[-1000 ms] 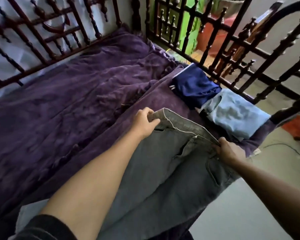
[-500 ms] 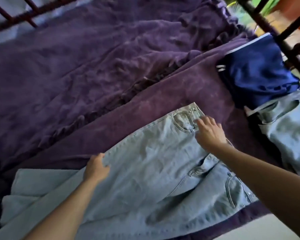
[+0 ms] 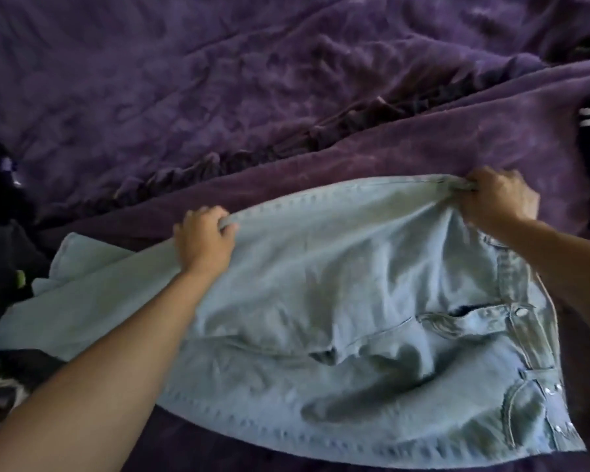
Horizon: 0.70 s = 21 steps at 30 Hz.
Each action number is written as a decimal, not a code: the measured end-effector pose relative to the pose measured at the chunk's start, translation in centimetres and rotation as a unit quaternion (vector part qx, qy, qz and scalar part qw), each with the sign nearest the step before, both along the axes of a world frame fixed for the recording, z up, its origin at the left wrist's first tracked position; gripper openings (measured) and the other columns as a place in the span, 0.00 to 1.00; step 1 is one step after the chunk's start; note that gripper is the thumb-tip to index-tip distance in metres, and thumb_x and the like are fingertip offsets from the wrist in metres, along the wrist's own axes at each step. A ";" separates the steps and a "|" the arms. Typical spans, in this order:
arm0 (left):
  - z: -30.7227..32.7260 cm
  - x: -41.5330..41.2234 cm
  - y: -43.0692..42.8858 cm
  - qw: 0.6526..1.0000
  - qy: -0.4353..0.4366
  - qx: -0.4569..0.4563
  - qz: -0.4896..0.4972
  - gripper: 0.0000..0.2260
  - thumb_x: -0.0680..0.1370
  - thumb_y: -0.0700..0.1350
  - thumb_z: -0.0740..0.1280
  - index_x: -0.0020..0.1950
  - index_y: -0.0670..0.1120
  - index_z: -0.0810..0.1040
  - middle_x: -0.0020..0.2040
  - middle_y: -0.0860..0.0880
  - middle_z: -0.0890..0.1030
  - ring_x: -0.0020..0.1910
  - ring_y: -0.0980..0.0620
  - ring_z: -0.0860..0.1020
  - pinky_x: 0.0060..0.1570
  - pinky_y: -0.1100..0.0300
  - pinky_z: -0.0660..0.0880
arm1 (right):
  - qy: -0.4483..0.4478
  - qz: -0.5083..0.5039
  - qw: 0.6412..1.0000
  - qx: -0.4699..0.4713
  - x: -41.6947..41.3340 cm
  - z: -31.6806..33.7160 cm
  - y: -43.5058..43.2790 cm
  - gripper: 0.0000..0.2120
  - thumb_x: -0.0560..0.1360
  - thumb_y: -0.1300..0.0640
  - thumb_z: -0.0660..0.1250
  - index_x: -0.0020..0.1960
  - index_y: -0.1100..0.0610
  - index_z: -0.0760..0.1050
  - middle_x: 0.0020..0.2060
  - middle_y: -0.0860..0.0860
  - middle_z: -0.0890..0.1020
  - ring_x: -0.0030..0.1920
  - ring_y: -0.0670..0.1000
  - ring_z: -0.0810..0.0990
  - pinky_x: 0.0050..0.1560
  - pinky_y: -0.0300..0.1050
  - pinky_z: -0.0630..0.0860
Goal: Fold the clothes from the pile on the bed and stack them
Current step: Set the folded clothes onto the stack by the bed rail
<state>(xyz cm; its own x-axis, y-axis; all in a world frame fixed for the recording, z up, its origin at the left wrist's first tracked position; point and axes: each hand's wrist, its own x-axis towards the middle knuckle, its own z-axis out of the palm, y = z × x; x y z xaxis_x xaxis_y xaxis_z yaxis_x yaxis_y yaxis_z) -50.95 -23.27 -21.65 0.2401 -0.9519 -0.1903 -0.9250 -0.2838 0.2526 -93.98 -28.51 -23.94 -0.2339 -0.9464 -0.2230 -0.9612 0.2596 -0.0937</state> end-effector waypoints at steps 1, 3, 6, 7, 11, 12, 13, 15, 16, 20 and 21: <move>-0.1 -0.4 -1.0 1.000 -0.006 0.004 -0.005 0.12 0.74 0.44 0.69 0.57 0.46 0.79 0.56 0.41 0.77 0.58 0.38 0.72 0.56 0.45 0.69 | 0.009 -0.025 1.000 0.008 -0.3 -0.1 -0.5 0.15 0.71 0.51 0.66 0.55 0.55 0.76 0.52 0.62 0.79 0.56 0.64 0.74 0.49 0.57 0.74; -0.7 -0.7 -1.7 1.000 -0.009 0.017 0.013 0.19 0.75 0.43 0.67 0.66 0.48 0.73 0.62 0.41 0.73 0.62 0.38 0.69 0.59 0.45 0.67 | 0.021 -0.045 0.998 0.036 0.0 -0.5 -0.8 0.17 0.73 0.54 0.65 0.61 0.57 0.74 0.57 0.63 0.76 0.61 0.65 0.71 0.54 0.61 0.73; -0.7 0.1 1.6 1.000 0.016 0.009 0.025 0.21 0.75 0.41 0.67 0.67 0.46 0.72 0.64 0.40 0.71 0.63 0.38 0.68 0.61 0.46 0.67 | 0.018 0.013 0.999 0.042 2.2 -0.2 0.7 0.25 0.72 0.56 0.67 0.68 0.56 0.67 0.66 0.63 0.67 0.68 0.64 0.63 0.62 0.65 0.67; -0.5 0.8 3.6 1.000 0.025 0.008 0.017 0.20 0.74 0.40 0.68 0.66 0.44 0.73 0.63 0.40 0.72 0.62 0.38 0.69 0.60 0.45 0.67 | 0.012 0.038 0.999 0.030 3.4 0.2 1.7 0.28 0.71 0.56 0.69 0.69 0.54 0.66 0.70 0.61 0.64 0.71 0.63 0.60 0.64 0.65 0.64; 0.3 6.9 12.5 0.995 0.057 0.027 0.075 0.19 0.73 0.36 0.69 0.63 0.39 0.75 0.60 0.38 0.75 0.61 0.38 0.72 0.60 0.45 0.70 | -0.027 0.102 0.994 0.033 10.1 2.3 6.4 0.34 0.71 0.53 0.70 0.74 0.51 0.61 0.75 0.56 0.59 0.75 0.58 0.56 0.68 0.63 0.61; 0.4 9.1 14.3 0.991 0.054 0.044 0.116 0.19 0.73 0.36 0.69 0.64 0.39 0.74 0.60 0.38 0.75 0.62 0.38 0.71 0.60 0.45 0.70 | -0.043 0.115 0.991 0.045 12.1 2.6 7.6 0.34 0.71 0.53 0.70 0.74 0.51 0.61 0.75 0.55 0.60 0.74 0.58 0.58 0.66 0.62 0.63; 0.4 11.5 15.8 0.985 0.039 0.067 0.157 0.20 0.73 0.36 0.70 0.65 0.39 0.73 0.61 0.38 0.74 0.63 0.39 0.71 0.60 0.45 0.70 | -0.060 0.128 0.988 0.058 14.1 2.9 9.0 0.33 0.71 0.53 0.70 0.74 0.50 0.62 0.74 0.55 0.62 0.72 0.59 0.60 0.66 0.60 0.65; 0.4 16.6 17.9 0.969 0.004 0.103 0.226 0.24 0.73 0.38 0.70 0.68 0.40 0.70 0.64 0.37 0.72 0.64 0.37 0.69 0.60 0.44 0.69 | -0.084 0.160 0.981 0.076 18.5 3.1 11.5 0.31 0.72 0.52 0.69 0.73 0.50 0.65 0.72 0.54 0.66 0.70 0.59 0.65 0.64 0.57 0.66; 0.4 19.1 18.3 0.961 -0.002 0.108 0.253 0.26 0.73 0.38 0.70 0.70 0.40 0.68 0.65 0.36 0.71 0.64 0.36 0.68 0.61 0.43 0.69 | -0.091 0.180 0.976 0.080 20.7 3.1 12.6 0.29 0.73 0.52 0.69 0.72 0.51 0.66 0.71 0.54 0.68 0.69 0.59 0.67 0.64 0.56 0.67; -0.2 28.2 17.4 0.953 0.047 0.065 0.291 0.40 0.69 0.43 0.76 0.76 0.48 0.57 0.70 0.37 0.64 0.68 0.37 0.64 0.64 0.40 0.67 | -0.120 0.246 0.958 0.082 30.3 2.3 15.9 0.24 0.73 0.54 0.70 0.68 0.53 0.72 0.68 0.53 0.73 0.67 0.57 0.71 0.60 0.52 0.70; -0.5 30.2 16.5 0.950 0.063 0.051 0.300 0.45 0.68 0.45 0.77 0.77 0.50 0.54 0.73 0.38 0.61 0.70 0.38 0.62 0.66 0.41 0.65 | -0.128 0.255 0.955 0.082 32.8 2.0 16.3 0.23 0.73 0.54 0.70 0.68 0.53 0.72 0.67 0.53 0.73 0.66 0.57 0.71 0.60 0.52 0.70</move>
